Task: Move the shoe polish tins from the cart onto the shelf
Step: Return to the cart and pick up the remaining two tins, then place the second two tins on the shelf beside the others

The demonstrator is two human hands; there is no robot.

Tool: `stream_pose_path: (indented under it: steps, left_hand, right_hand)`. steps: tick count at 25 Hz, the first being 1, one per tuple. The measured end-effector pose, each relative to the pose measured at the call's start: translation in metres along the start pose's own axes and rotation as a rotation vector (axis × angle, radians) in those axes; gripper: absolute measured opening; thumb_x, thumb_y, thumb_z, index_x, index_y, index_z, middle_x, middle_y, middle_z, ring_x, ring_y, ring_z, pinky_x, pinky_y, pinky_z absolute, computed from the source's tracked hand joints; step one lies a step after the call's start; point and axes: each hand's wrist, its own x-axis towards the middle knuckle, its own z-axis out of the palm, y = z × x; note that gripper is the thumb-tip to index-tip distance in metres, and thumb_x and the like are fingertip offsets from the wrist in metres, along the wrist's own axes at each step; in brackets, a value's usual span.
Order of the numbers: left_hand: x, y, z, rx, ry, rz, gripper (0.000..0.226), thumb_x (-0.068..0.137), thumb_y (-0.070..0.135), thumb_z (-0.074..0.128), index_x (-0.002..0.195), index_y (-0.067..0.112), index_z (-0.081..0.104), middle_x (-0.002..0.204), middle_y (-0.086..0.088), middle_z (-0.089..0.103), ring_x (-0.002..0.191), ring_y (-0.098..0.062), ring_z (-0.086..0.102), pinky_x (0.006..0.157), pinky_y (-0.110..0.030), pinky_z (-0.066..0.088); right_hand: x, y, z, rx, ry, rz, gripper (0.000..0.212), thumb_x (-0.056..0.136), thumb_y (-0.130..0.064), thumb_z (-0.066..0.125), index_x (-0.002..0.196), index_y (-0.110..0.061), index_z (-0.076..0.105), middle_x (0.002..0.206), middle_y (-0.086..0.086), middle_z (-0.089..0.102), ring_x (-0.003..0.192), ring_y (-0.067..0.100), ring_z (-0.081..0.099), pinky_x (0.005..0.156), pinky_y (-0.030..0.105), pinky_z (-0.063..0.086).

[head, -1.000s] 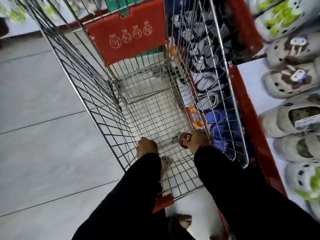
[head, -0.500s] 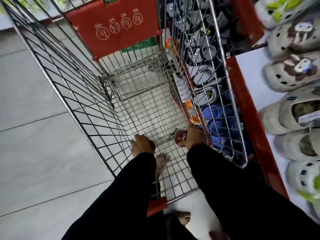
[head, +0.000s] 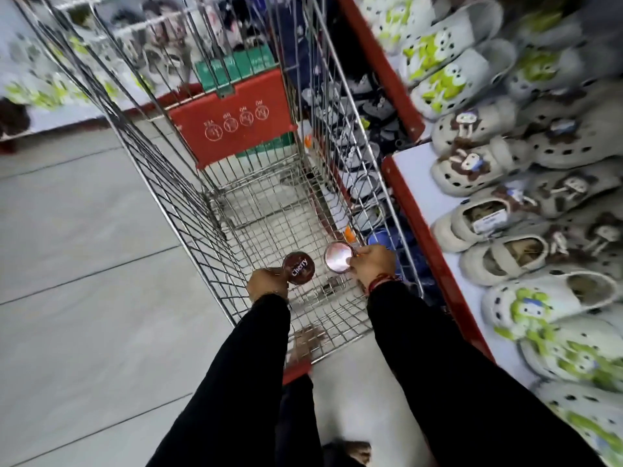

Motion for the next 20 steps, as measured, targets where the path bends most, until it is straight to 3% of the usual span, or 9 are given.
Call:
stream_pose_path:
  steps: [2,4,6,8,10,14,17,20]
  left_hand:
    - [-0.027,0.009,-0.015,-0.154,0.022,0.042,0.034,0.087,0.033,0.071,0.108,0.008,0.079,0.101,-0.018,0.079,0.103,-0.029,0.075,0.092,-0.035,0.059]
    - [-0.054,0.019,-0.028,-0.266,0.045,0.092,0.032,0.086,0.03,0.073,0.105,0.005,0.08,0.098,-0.019,0.08,0.097,-0.031,0.076,0.088,-0.034,0.06]
    - [-0.086,0.03,-0.044,-0.356,0.066,0.165,0.03,0.086,0.025,0.073,0.103,0.001,0.079,0.096,-0.024,0.079,0.094,-0.035,0.076,0.088,-0.041,0.061]
    - [-0.117,0.042,-0.06,-0.44,0.071,0.244,0.029,0.086,0.02,0.073,0.102,-0.004,0.077,0.099,-0.026,0.077,0.087,-0.033,0.075,0.088,-0.047,0.061]
    - [-0.15,0.052,-0.073,-0.527,0.022,0.312,0.03,0.086,0.021,0.075,0.103,-0.003,0.076,0.101,-0.024,0.077,0.085,-0.028,0.073,0.09,-0.048,0.06]
    - [-0.218,0.077,-0.086,-0.594,-0.043,0.487,0.028,0.086,0.023,0.075,0.104,0.002,0.077,0.101,-0.017,0.077,0.094,-0.027,0.074,0.097,-0.048,0.058]
    - [-0.272,0.1,-0.086,-0.622,-0.144,0.608,0.034,0.087,0.02,0.074,0.114,-0.001,0.074,0.111,-0.022,0.075,0.106,-0.033,0.073,0.1,-0.049,0.055]
    - [-0.322,0.12,-0.073,-0.644,-0.25,0.747,0.035,0.089,0.016,0.073,0.116,-0.006,0.071,0.1,-0.022,0.075,0.085,-0.027,0.072,0.086,-0.041,0.061]
  right_hand:
    - [-0.028,-0.009,-0.018,0.208,0.031,-0.008,0.033,0.084,0.002,0.073,0.116,0.007,0.069,0.108,0.025,0.073,0.077,0.028,0.079,0.072,0.042,0.065]
    - [-0.055,-0.021,-0.038,0.347,0.06,-0.053,0.03,0.084,0.002,0.074,0.113,0.009,0.069,0.099,0.023,0.074,0.066,0.015,0.078,0.063,0.031,0.065]
    - [-0.088,-0.031,-0.065,0.457,0.1,-0.112,0.03,0.083,0.001,0.076,0.112,0.008,0.07,0.09,0.018,0.072,0.052,0.008,0.073,0.056,0.023,0.061]
    - [-0.122,-0.038,-0.094,0.58,0.114,-0.156,0.034,0.084,0.001,0.075,0.116,0.007,0.067,0.103,0.023,0.073,0.078,0.027,0.077,0.078,0.042,0.064]
    - [-0.159,-0.039,-0.123,0.726,0.128,-0.228,0.031,0.086,0.005,0.071,0.116,0.008,0.064,0.114,0.033,0.069,0.092,0.035,0.071,0.091,0.054,0.059]
    - [-0.226,-0.031,-0.18,0.902,0.204,-0.353,0.026,0.088,0.005,0.069,0.113,0.004,0.063,0.115,0.035,0.069,0.088,0.033,0.068,0.086,0.046,0.06]
    - [-0.265,-0.017,-0.227,0.928,0.294,-0.437,0.034,0.09,0.004,0.068,0.123,0.009,0.061,0.114,0.029,0.069,0.076,0.029,0.068,0.068,0.028,0.062]
    - [-0.299,0.007,-0.276,0.967,0.387,-0.515,0.034,0.09,0.003,0.068,0.123,0.006,0.062,0.111,0.023,0.069,0.087,0.031,0.072,0.068,0.024,0.063]
